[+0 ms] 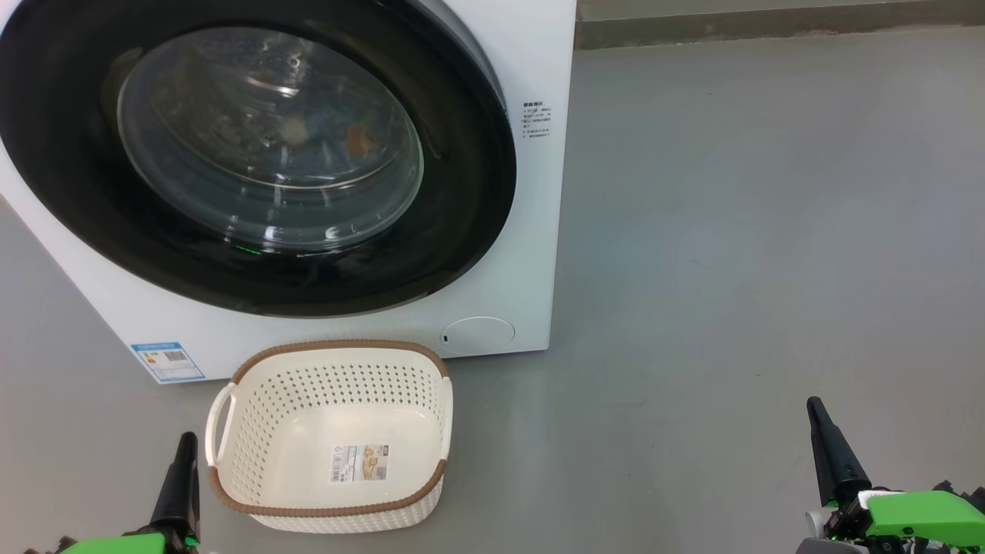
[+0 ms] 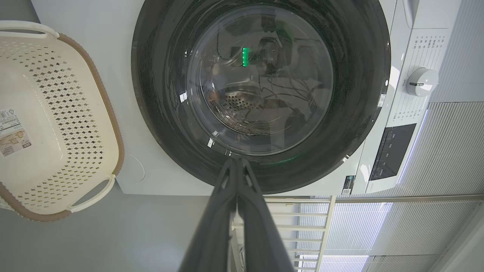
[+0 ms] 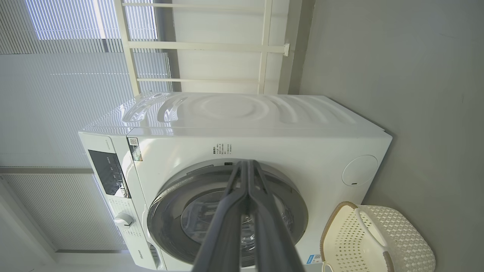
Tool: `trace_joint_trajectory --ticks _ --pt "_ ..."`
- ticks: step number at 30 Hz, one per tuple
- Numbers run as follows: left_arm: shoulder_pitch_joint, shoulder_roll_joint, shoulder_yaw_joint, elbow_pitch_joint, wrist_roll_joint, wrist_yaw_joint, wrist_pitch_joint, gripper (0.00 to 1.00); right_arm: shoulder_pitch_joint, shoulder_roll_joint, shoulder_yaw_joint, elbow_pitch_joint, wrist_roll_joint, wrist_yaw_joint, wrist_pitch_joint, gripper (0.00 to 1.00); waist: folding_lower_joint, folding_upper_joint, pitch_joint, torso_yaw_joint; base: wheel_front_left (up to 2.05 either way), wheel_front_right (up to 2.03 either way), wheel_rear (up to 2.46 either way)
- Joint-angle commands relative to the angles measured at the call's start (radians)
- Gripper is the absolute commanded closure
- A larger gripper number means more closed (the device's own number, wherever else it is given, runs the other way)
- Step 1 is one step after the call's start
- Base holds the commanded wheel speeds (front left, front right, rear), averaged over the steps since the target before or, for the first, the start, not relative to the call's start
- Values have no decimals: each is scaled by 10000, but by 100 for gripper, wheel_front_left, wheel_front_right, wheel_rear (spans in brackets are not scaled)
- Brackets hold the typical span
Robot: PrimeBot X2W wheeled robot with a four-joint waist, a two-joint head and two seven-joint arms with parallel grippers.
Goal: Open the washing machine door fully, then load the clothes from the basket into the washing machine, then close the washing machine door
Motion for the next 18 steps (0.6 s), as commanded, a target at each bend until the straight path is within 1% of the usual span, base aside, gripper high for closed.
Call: trace_joint_trajectory --ticks 1,18 --pt "-383 122 359 -159 -3 -105 83 100 -403 -30 233 -242 62 -13 60 100 0 -1 0 0 0 0 0" --pt "-385 104 384 -159 18 -105 103 100 -404 -22 221 -241 52 -13 69 100 0 -1 0 0 0 0 0"
